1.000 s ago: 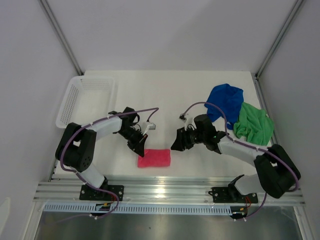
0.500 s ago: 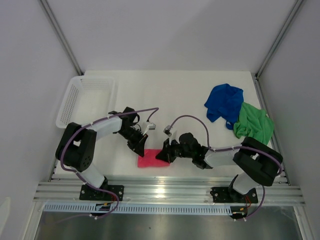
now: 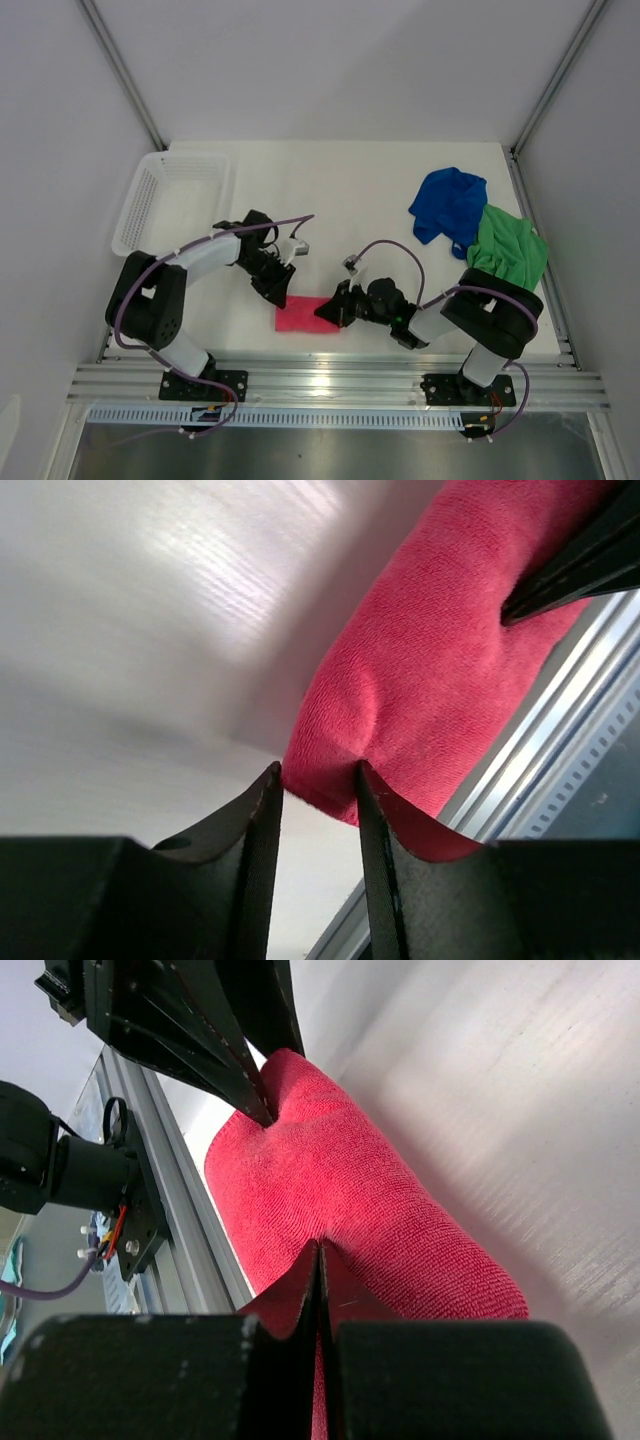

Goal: Roll the towels
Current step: Roll the towel

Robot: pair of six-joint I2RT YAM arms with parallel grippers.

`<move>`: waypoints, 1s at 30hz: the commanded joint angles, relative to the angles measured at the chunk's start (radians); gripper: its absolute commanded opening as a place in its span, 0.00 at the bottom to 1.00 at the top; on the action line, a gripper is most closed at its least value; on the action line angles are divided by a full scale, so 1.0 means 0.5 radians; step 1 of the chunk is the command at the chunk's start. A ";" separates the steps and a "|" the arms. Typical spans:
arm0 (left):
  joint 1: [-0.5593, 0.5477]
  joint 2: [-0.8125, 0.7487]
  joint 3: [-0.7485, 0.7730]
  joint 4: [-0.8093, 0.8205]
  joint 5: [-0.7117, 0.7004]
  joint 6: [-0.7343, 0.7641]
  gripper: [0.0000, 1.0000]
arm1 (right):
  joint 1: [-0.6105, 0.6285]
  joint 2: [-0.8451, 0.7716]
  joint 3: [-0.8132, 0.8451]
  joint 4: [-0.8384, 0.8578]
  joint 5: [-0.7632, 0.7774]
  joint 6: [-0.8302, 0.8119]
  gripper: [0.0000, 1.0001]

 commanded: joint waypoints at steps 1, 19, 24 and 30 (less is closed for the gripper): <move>0.043 -0.101 0.083 0.022 -0.308 -0.051 0.38 | -0.005 0.064 -0.067 -0.034 0.133 0.041 0.00; 0.068 -0.328 0.086 -0.018 -0.035 -0.358 0.48 | 0.075 -0.277 0.071 -0.577 0.360 -0.152 0.06; -0.257 -0.650 0.059 0.105 -0.076 -0.275 0.48 | 0.075 -0.289 0.120 -0.586 0.348 -0.149 0.06; -0.451 -0.479 0.055 0.142 -0.045 -0.251 0.47 | 0.075 -0.433 0.181 -0.709 0.360 -0.159 0.07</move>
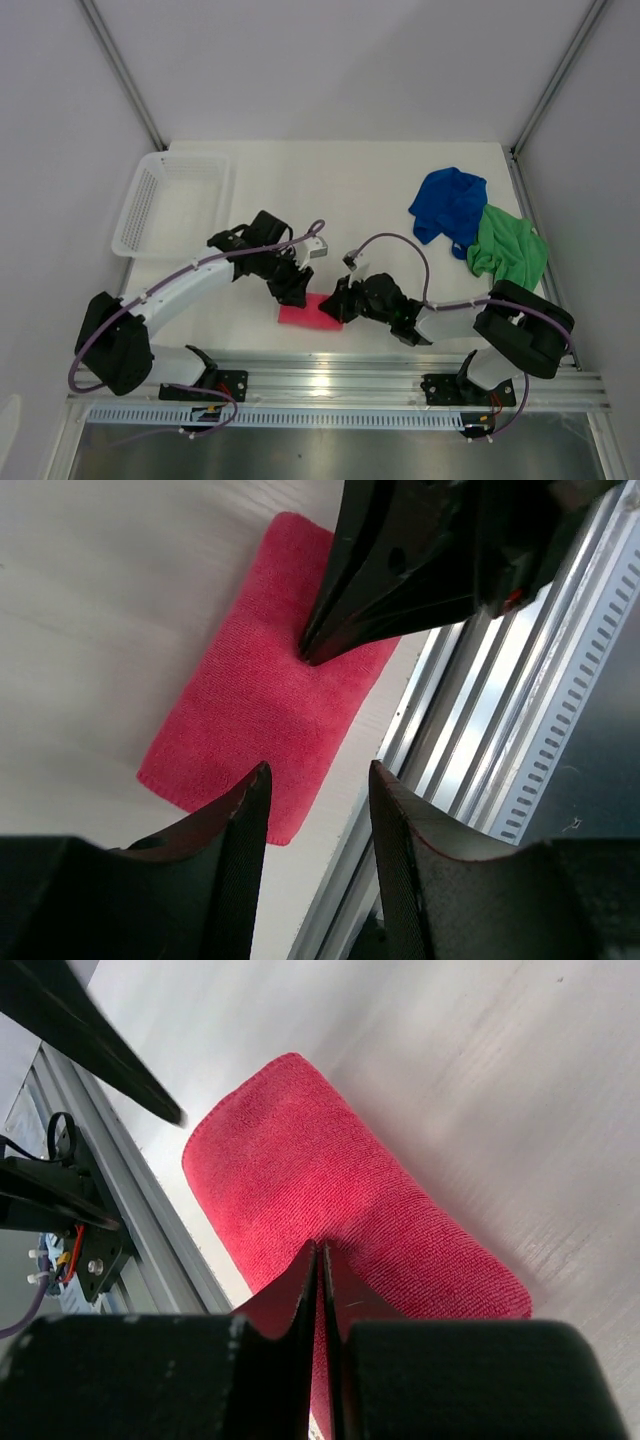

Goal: Roll the towels
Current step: Roll the towel, then place the rolled towel into the container

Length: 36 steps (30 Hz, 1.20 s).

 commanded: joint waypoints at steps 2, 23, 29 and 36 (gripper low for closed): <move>-0.026 0.264 0.022 0.021 -0.014 0.034 0.45 | 0.009 -0.178 0.087 -0.164 0.103 -0.065 0.07; -0.026 0.301 0.092 0.024 -0.020 0.059 0.50 | -0.218 -0.884 0.066 -1.066 0.267 0.349 0.61; -0.023 0.194 0.074 0.033 -0.073 0.095 0.52 | -0.329 -0.737 -0.045 -0.790 0.048 0.555 0.74; -0.026 0.292 0.016 0.042 -0.064 0.092 0.52 | -0.357 -0.498 -0.060 -0.606 -0.011 0.720 0.79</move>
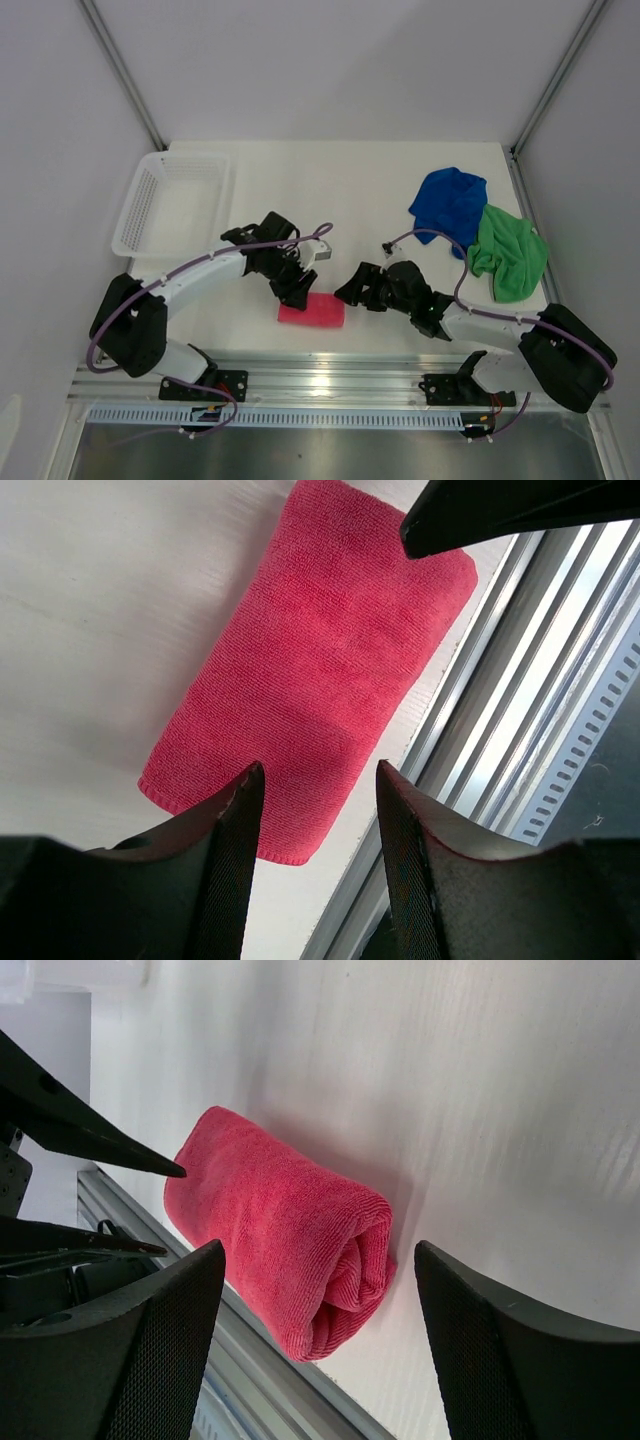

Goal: Roll the towels
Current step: Place the rolled towel into the container

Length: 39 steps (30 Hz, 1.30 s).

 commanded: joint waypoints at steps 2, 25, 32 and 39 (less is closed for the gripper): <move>-0.007 0.049 -0.013 0.033 0.010 0.044 0.52 | -0.021 0.115 -0.063 0.294 -0.069 0.190 0.79; -0.065 0.138 -0.019 0.043 -0.020 0.063 0.52 | 0.004 0.658 -0.251 0.991 -0.299 0.408 0.71; -0.065 0.122 -0.047 0.052 -0.048 0.075 0.52 | -0.006 0.760 -0.281 1.138 -0.330 0.415 0.66; -0.065 0.128 -0.050 0.049 -0.054 0.081 0.52 | -0.003 0.769 -0.318 1.230 -0.330 0.454 0.45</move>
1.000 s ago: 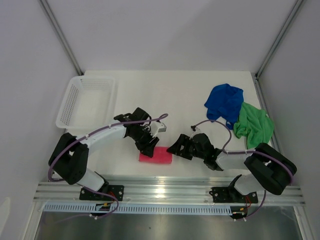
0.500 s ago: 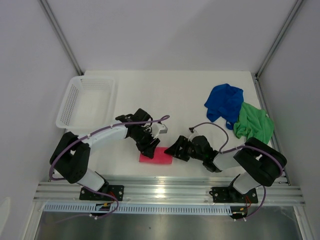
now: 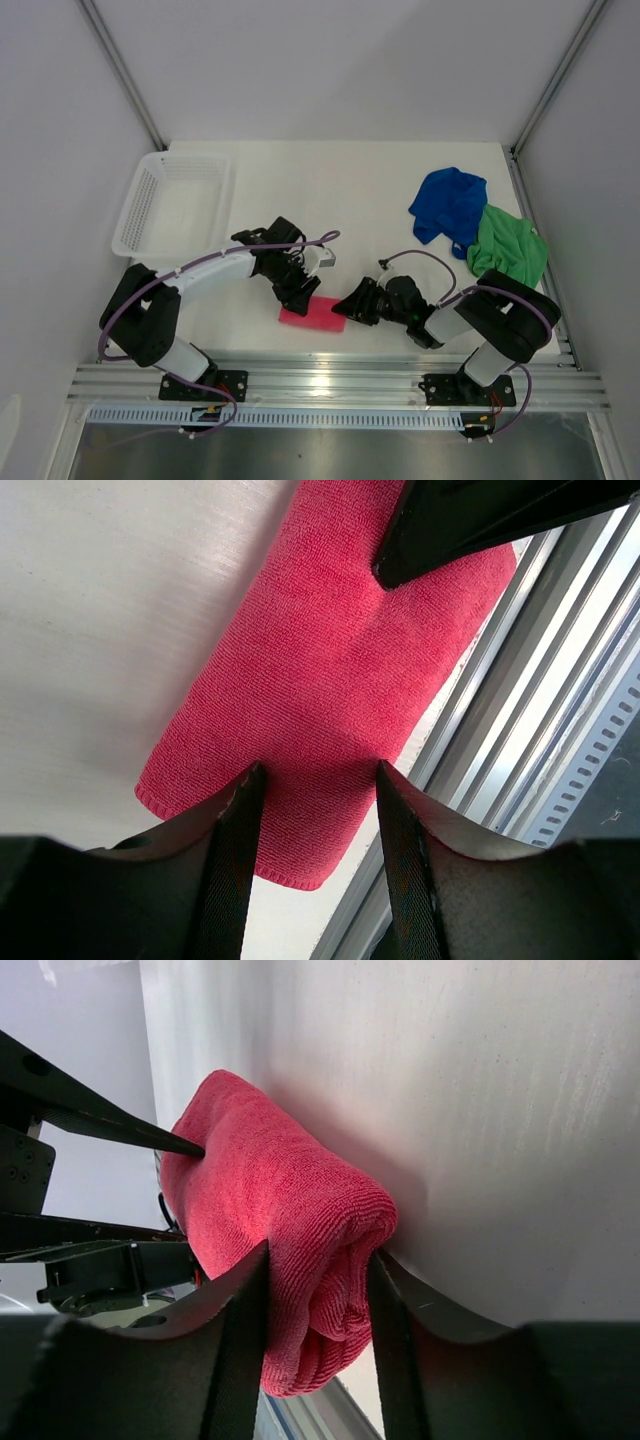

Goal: Roll the towels
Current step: Place the rolled towel into the container

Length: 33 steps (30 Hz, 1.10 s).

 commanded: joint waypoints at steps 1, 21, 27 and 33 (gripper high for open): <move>-0.015 -0.020 -0.017 0.004 -0.021 0.047 0.52 | 0.004 0.024 -0.025 0.085 -0.005 -0.006 0.42; 0.132 -0.375 0.036 -0.187 -0.055 -0.014 0.56 | 0.044 -0.074 -0.022 0.033 0.044 -0.141 0.15; 0.304 -0.505 -0.111 -0.018 -0.202 -0.300 0.62 | 0.077 -0.046 -0.080 0.177 0.084 -0.267 0.14; 0.326 -0.545 -0.182 0.120 -0.141 -0.554 0.64 | 0.157 -0.052 -0.090 0.184 0.274 -0.427 0.12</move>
